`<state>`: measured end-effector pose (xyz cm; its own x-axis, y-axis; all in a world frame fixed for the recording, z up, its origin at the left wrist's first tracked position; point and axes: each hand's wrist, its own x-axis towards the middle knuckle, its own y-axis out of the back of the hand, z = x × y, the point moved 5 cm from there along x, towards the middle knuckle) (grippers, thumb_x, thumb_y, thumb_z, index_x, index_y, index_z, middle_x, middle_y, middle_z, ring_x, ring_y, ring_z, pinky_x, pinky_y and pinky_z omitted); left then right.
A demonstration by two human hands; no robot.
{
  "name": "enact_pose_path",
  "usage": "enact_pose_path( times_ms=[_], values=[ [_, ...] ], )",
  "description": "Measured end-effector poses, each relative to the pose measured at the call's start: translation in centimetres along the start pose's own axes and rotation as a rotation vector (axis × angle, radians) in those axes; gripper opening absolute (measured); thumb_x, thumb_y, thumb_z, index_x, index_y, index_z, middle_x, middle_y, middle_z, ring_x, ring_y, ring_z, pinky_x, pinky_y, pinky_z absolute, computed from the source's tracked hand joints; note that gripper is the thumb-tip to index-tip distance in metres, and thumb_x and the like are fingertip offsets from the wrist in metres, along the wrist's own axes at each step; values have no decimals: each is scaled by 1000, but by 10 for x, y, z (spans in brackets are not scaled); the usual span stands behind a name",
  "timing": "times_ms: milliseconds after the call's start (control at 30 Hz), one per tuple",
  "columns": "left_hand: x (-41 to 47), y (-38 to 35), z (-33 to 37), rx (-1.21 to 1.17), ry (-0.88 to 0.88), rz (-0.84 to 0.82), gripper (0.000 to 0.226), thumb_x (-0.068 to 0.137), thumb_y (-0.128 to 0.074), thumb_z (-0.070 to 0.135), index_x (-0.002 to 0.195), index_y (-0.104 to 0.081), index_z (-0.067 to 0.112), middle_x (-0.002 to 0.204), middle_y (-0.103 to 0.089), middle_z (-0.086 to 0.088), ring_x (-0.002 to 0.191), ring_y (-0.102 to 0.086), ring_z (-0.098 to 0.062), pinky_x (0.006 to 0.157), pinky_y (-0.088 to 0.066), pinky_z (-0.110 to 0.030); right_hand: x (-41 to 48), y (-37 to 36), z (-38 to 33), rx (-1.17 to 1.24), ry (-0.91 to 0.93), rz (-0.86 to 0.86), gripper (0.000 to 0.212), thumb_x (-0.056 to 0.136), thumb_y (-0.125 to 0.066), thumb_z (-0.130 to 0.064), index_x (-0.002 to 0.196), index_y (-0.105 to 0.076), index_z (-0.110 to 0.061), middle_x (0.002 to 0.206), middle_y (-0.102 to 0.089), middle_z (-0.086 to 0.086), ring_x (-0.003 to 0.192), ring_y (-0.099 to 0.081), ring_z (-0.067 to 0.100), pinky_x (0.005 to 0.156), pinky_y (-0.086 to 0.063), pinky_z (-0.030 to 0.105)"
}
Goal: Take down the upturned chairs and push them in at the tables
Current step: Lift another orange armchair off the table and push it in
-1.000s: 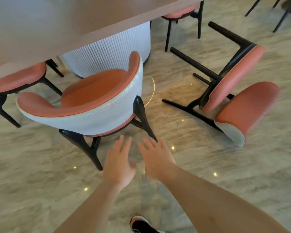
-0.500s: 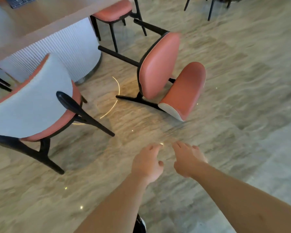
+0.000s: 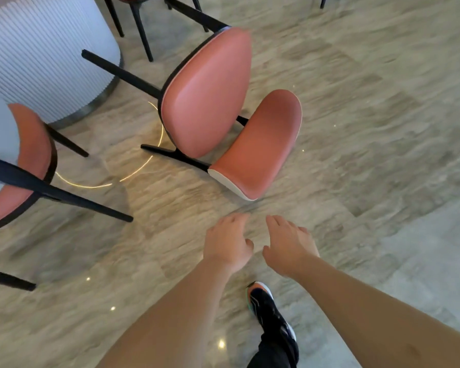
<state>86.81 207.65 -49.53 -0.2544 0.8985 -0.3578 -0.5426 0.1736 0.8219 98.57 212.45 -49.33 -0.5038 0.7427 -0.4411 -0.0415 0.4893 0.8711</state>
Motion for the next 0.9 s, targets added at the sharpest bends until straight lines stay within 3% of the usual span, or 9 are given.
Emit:
enact_pose_path(
  times_ms=[267,400,500,733,900],
  values=[
    [100,-24,24,30,17,-6,50,84,-56,18,133,-48,27,132,-52,7,124,-45,-19,96,-37,-35,93,1,73,-26,-17,-68,52,90,-52,-26,139,-36,-15,144,-42,-1,129,-43,20,100,-35,39],
    [138,-44,23,60,46,-50,57,86,-56,22,141,-42,27,137,-49,6,129,-41,-18,104,-34,-38,133,-8,92,-43,13,-93,52,91,-54,-28,139,-36,-16,143,-43,-2,128,-45,20,98,-37,39],
    [173,-72,21,143,58,-61,53,84,-56,20,136,-46,26,128,-54,4,125,-43,-20,105,-31,-39,168,-30,110,-53,28,-113,52,91,-56,-27,138,-38,-16,143,-44,-2,127,-46,21,98,-38,39],
    [292,-163,-13,309,79,-144,58,83,-56,9,138,-44,20,138,-46,0,136,-31,-19,117,-5,-45,298,-103,155,-101,122,-136,53,90,-55,-25,139,-37,-14,141,-46,3,126,-47,25,98,-39,42],
    [379,-235,-57,615,97,-224,43,90,-50,20,132,-47,14,136,-49,-9,129,-38,-29,114,-16,-43,405,-160,176,-221,235,-124,46,87,-54,-18,131,-42,-15,132,-51,4,120,-50,26,92,-40,41]
  ],
)
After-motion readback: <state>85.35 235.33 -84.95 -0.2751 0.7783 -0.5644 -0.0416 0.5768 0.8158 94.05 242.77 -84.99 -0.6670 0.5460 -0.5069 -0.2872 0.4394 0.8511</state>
